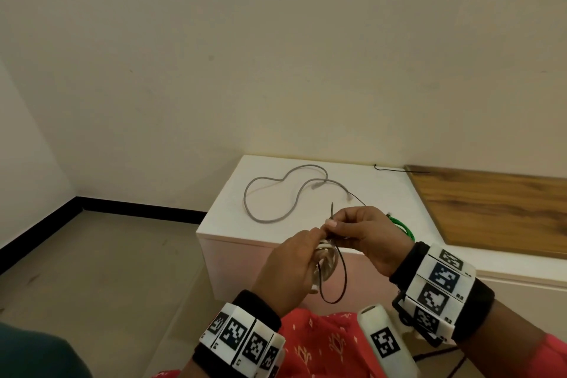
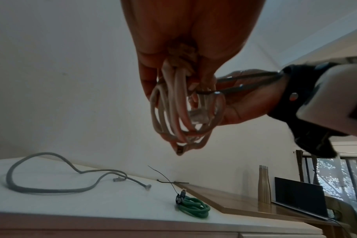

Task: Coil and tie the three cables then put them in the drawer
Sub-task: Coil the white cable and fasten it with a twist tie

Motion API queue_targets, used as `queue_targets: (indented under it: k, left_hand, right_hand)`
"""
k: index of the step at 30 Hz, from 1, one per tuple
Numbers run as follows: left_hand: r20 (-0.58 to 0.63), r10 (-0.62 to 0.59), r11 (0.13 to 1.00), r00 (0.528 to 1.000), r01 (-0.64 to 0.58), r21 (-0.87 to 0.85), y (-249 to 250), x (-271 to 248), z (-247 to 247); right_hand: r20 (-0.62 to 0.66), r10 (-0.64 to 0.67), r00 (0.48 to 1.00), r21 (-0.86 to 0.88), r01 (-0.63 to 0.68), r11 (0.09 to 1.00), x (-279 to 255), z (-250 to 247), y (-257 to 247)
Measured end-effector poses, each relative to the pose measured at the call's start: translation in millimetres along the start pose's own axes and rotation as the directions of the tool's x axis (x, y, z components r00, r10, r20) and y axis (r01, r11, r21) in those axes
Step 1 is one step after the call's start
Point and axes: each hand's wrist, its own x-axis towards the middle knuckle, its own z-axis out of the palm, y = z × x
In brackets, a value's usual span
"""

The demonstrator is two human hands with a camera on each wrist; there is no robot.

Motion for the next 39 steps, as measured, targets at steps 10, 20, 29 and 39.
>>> queue_targets:
  k: [10,20,29,39]
  left_hand:
    - [0.064,-0.082,0.973,0.995,0.094,-0.210,4,-17,13]
    - [0.008,-0.122,0.902,0.992,0.114,-0.417,8,-3,0]
    - [0.133,-0.122,0.855,0.984,0.172,-0.489,15,-5,2]
    - [-0.088,-0.149,0.957,0.985,0.121,-0.265,18,-6,15]
  right_hand:
    - [-0.356,-0.355,0.864,0.217,0.446,0.868,1,-36,-36]
    - [0.063,0.081,0.995,0.110,-0.087,0.990,0,7,2]
    - [-0.106,-0.016,0.994,0.110,0.027,0.994,2,8,5]
    - [-0.181,0.166,0.969,0.517,-0.050,0.855,4,14,9]
